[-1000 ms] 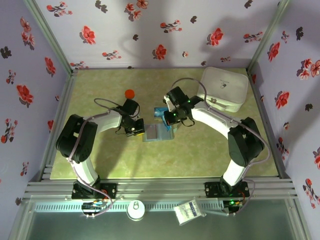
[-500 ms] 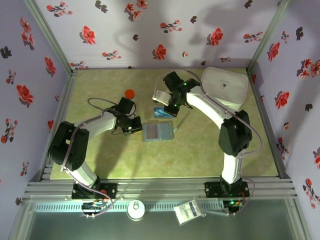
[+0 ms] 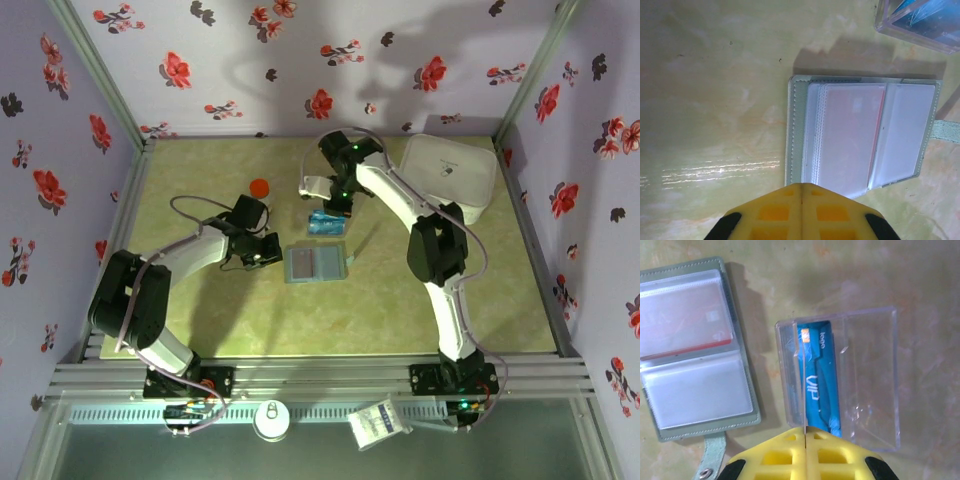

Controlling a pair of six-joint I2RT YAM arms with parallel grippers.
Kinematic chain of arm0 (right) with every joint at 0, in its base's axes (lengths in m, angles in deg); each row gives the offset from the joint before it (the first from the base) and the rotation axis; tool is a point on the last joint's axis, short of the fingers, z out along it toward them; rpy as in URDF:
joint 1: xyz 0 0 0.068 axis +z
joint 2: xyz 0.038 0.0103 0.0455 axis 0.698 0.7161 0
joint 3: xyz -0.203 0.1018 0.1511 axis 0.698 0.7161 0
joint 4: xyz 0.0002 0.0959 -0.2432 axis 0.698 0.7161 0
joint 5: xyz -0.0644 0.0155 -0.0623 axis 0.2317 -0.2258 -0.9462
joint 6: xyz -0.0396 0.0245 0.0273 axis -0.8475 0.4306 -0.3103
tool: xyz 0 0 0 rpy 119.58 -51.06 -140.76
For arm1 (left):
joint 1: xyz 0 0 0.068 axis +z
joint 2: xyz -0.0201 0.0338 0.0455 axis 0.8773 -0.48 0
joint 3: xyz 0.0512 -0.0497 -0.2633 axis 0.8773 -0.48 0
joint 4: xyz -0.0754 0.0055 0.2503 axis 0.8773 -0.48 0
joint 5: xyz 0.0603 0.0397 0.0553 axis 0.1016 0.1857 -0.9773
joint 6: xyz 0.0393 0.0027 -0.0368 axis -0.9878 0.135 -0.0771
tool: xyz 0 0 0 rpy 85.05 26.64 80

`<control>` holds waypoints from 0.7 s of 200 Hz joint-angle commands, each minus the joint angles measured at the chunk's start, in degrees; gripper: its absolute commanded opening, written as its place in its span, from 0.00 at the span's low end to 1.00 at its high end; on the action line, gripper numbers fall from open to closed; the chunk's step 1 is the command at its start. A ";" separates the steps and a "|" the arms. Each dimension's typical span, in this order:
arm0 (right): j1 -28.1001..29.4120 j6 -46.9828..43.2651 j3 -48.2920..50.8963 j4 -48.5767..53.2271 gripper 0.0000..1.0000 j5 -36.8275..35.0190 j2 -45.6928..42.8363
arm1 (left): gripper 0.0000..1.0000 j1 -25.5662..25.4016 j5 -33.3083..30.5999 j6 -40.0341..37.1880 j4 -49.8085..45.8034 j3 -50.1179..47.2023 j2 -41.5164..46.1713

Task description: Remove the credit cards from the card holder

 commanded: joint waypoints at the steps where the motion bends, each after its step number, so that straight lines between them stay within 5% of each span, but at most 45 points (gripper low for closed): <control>1: -0.38 -2.70 -4.20 3.48 0.00 1.65 2.45 | 0.06 0.63 -1.25 -0.04 -2.38 -0.76 1.72; 74: -1.00 -3.95 -6.72 3.73 0.01 1.79 7.02 | 0.06 1.12 -1.28 -0.26 -2.84 -0.85 1.79; 140: -1.52 -2.18 -6.39 3.12 0.26 0.57 5.71 | 0.07 1.21 -1.22 0.25 -2.11 -1.72 1.99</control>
